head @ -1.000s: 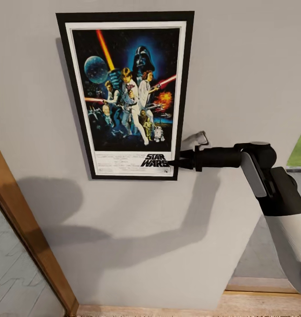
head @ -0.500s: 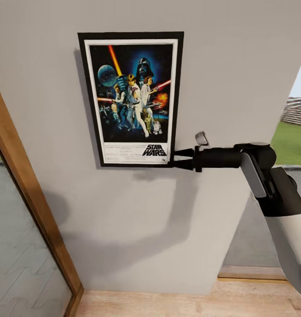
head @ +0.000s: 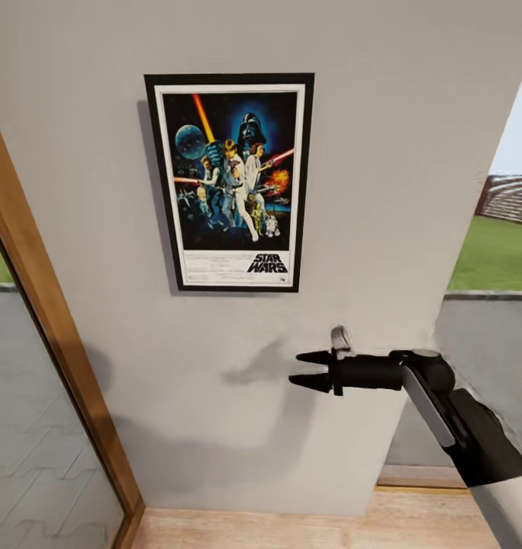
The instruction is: Pick up the poster from the kitchen countertop and hang it on one of the wall nails in the kitchen.
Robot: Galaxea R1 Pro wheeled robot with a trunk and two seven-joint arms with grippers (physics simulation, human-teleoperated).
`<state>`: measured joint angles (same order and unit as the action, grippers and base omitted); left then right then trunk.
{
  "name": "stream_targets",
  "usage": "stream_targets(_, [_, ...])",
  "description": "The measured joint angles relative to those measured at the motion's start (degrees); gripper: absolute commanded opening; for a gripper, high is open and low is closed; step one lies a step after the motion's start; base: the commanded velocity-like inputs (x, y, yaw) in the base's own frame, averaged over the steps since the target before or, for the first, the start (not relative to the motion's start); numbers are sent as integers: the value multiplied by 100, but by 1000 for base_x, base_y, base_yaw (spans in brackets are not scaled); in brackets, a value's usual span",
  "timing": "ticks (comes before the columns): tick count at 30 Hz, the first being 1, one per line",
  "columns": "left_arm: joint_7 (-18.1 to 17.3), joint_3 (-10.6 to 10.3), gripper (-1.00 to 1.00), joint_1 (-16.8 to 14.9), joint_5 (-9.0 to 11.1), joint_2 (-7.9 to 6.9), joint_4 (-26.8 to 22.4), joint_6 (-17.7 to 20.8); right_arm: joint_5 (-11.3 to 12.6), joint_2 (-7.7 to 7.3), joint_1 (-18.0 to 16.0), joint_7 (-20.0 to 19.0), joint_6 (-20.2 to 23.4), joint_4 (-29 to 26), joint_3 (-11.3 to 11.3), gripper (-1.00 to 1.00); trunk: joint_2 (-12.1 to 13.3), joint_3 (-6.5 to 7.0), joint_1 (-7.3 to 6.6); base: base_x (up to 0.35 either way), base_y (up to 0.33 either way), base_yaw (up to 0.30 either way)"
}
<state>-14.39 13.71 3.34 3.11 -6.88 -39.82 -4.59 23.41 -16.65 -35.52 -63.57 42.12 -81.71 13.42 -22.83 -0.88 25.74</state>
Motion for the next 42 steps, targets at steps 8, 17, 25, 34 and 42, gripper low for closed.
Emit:
stream_targets(8, [0, -13, 100, -3, 6, 8, 17, 0, 2, 2, 1703, -13, -2345, 1584, -5, 100, -7, 72, 1, 0, 0, 0])
stream_targets(17, [-8, -24, 100, -3, 12, 86, 27, 0, -13, 5, 1989, 43, -4050, 5472, -5, 100, -6, 155, 2, 0, 0, 0])
stream_targets(25, [-4, -26, 100, -2, 1, 263, 36, 1, 26, 24, 1999, 1048, -4837, 7137, -17, 100, -7, 232, 2, 0, 0, 0])
stream_targets(34, [4, -38, 100, -2, -1, 289, 180, 1, 18, 285, 1999, 2593, -4985, 7379, -15, 100, -7, 318, 2, 0, 0, 0])
stream_targets(42, [8, -32, 100, -2, -1, 294, 209, 0, 11, 399, 1999, 3102, -5004, 7417, -11, 100, -7, 394, 2, 0, 0, 0])
